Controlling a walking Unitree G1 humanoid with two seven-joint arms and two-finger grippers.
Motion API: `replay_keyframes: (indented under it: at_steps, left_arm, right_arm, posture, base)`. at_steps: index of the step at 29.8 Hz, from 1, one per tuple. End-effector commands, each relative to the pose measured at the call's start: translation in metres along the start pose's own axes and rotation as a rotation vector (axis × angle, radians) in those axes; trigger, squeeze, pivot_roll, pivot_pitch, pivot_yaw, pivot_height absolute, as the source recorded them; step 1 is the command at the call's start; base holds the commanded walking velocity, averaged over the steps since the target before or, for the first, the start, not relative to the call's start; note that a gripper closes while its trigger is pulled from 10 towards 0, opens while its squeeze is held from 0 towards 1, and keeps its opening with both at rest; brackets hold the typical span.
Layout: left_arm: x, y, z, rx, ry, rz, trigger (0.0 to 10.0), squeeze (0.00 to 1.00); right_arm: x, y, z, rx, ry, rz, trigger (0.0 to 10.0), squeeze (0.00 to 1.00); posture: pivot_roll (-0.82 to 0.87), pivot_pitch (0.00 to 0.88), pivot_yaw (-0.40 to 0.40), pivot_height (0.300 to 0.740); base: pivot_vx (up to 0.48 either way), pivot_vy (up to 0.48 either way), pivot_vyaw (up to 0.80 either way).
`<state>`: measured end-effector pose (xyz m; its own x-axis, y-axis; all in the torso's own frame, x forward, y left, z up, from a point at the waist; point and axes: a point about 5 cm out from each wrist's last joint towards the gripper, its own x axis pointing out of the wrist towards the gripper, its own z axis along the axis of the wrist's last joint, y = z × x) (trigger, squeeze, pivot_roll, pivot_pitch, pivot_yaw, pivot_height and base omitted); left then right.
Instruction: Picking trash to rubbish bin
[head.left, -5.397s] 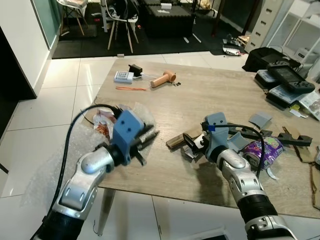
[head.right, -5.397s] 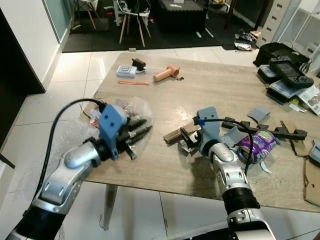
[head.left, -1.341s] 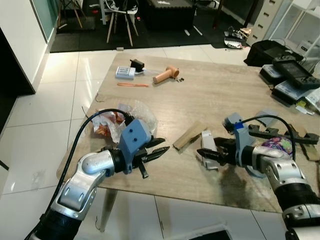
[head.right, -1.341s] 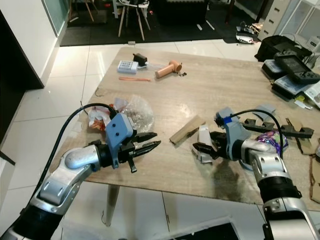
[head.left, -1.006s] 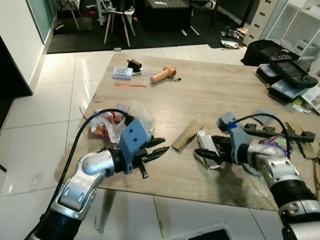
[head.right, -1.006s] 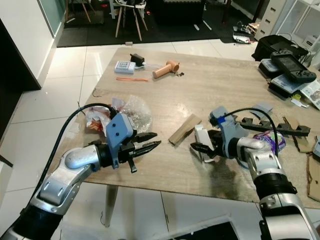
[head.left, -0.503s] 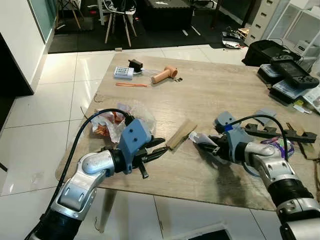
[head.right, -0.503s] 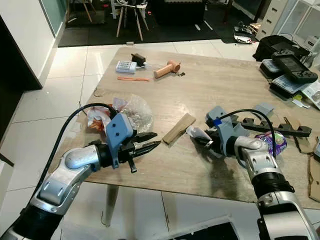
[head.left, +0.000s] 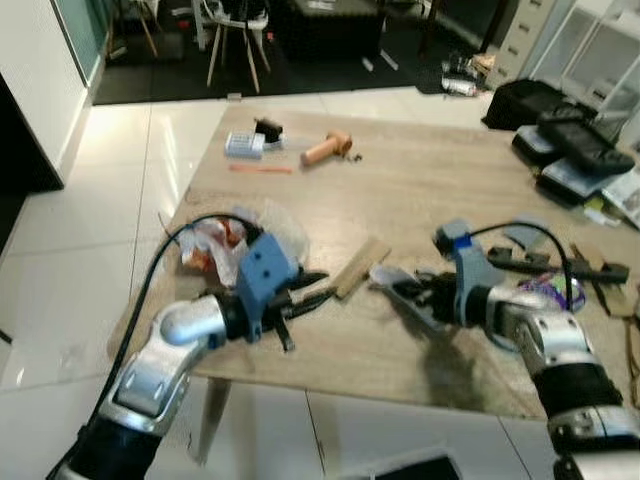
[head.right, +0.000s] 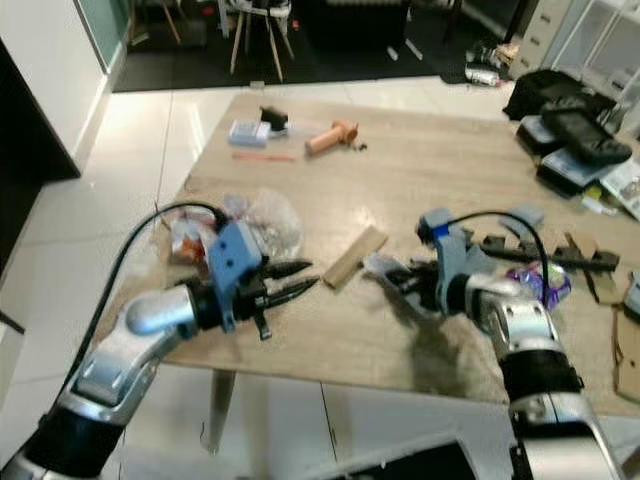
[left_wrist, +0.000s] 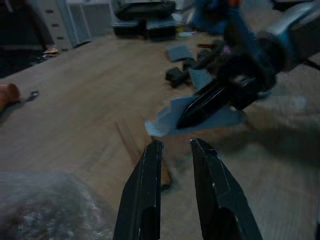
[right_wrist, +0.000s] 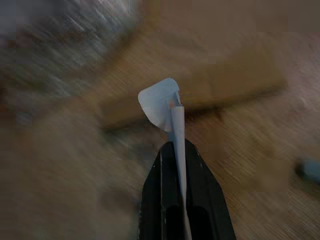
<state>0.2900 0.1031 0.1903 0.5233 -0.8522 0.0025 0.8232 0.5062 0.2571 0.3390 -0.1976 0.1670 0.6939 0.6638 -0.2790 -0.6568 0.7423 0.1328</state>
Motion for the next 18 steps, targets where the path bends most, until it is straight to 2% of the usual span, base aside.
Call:
replay_keyframes:
  at_steps: [1, 2, 3, 4, 5, 7, 8, 10, 11, 12, 13, 15, 17, 18]
  left_arm:
    - [0.0, 0.001, 0.004, -0.024, -0.028, 0.005, 10.0, 0.0]
    - [-0.001, 0.003, 0.008, -0.044, -0.056, 0.022, 10.0, 0.0]
    - [-0.002, 0.006, 0.011, -0.064, -0.084, 0.05, 10.0, 0.0]
    - [-0.002, 0.006, 0.011, -0.064, -0.084, 0.05, 10.0, 0.0]
    - [-0.002, 0.011, 0.013, -0.061, -0.107, 0.119, 10.0, 0.0]
    - [-0.001, 0.025, 0.009, -0.082, -0.077, 0.286, 10.0, 0.0]
    - [-0.002, 0.029, 0.007, -0.059, -0.066, 0.361, 10.0, 0.0]
    - [-0.004, 0.034, 0.005, -0.025, -0.06, 0.455, 10.0, 0.0]
    - [-0.007, 0.038, 0.002, -0.025, -0.045, 0.539, 10.0, 0.0]
    - [-0.007, 0.038, 0.002, -0.025, -0.045, 0.539, 10.0, 0.0]
    - [-0.01, 0.04, -0.002, -0.03, -0.034, 0.599, 10.0, 0.0]
    - [-0.012, 0.041, -0.004, -0.034, -0.026, 0.636, 10.0, 0.0]
    - [-0.012, 0.041, -0.004, -0.034, -0.026, 0.636, 10.0, 0.0]
    - [-0.014, 0.041, -0.007, -0.058, -0.023, 0.685, 10.0, 0.0]
  right_arm:
    - [-0.004, 0.006, 0.015, -0.004, -0.066, 0.019, 0.0, 0.0]
    - [-0.005, 0.013, 0.027, -0.022, -0.124, 0.033, 0.0, 0.0]
    - [-0.005, 0.018, 0.038, -0.041, -0.182, 0.029, 3.9, 0.0]
    - [-0.005, 0.018, 0.038, -0.041, -0.182, 0.029, 3.9, 0.0]
    - [-0.004, 0.021, 0.05, -0.074, -0.252, -0.009, 10.0, 0.0]
    - [0.0, 0.024, 0.063, -0.167, -0.338, -0.139, 10.0, 0.0]
    - [0.001, 0.024, 0.066, -0.237, -0.352, -0.208, 10.0, 0.0]
    - [0.002, 0.025, 0.066, -0.333, -0.356, -0.284, 10.0, 0.0]
    - [0.001, 0.026, 0.067, -0.369, -0.392, -0.34, 10.0, 0.0]
    - [0.001, 0.026, 0.067, -0.369, -0.392, -0.34, 10.0, 0.0]
    - [0.0, 0.027, 0.068, -0.362, -0.431, -0.389, 10.0, 0.0]
    - [-0.002, 0.028, 0.068, -0.353, -0.457, -0.421, 10.0, 0.0]
    - [-0.002, 0.028, 0.068, -0.353, -0.457, -0.421, 10.0, 0.0]
    - [-0.004, 0.027, 0.067, -0.34, -0.476, -0.461, 10.0, 0.0]
  posture:
    - [-0.1, 0.115, -0.029, 0.74]
    - [-0.1, 0.115, -0.028, 0.74]
    - [-0.1, 0.115, -0.027, 0.74]
    - [-0.1, 0.115, -0.027, 0.74]
    - [-0.1, 0.114, -0.024, 0.74]
    - [-0.1, 0.113, -0.021, 0.74]
    - [-0.1, 0.107, -0.018, 0.74]
    - [-0.1, 0.104, -0.017, 0.74]
    - [-0.1, 0.096, -0.018, 0.74]
    - [-0.1, 0.096, -0.018, 0.74]
    - [-0.1, 0.088, -0.02, 0.74]
    - [-0.1, 0.083, -0.025, 0.74]
    - [-0.1, 0.083, -0.025, 0.74]
    - [-0.1, 0.078, -0.029, 0.74]
  base:
    - [0.0, 0.0, 0.0]
    - [0.0, 0.0, 0.0]
    - [0.0, 0.0, 0.0]
    - [0.0, 0.0, 0.0]
    - [0.0, 0.0, 0.0]
    - [0.0, 0.0, 0.0]
    - [0.0, 0.0, 0.0]
    - [0.0, 0.0, 0.0]
    - [0.0, 0.0, 0.0]
    - [0.0, 0.0, 0.0]
    - [0.0, 0.0, 0.0]
    - [0.0, 0.0, 0.0]
    - [0.0, 0.0, 0.0]
    - [0.0, 0.0, 0.0]
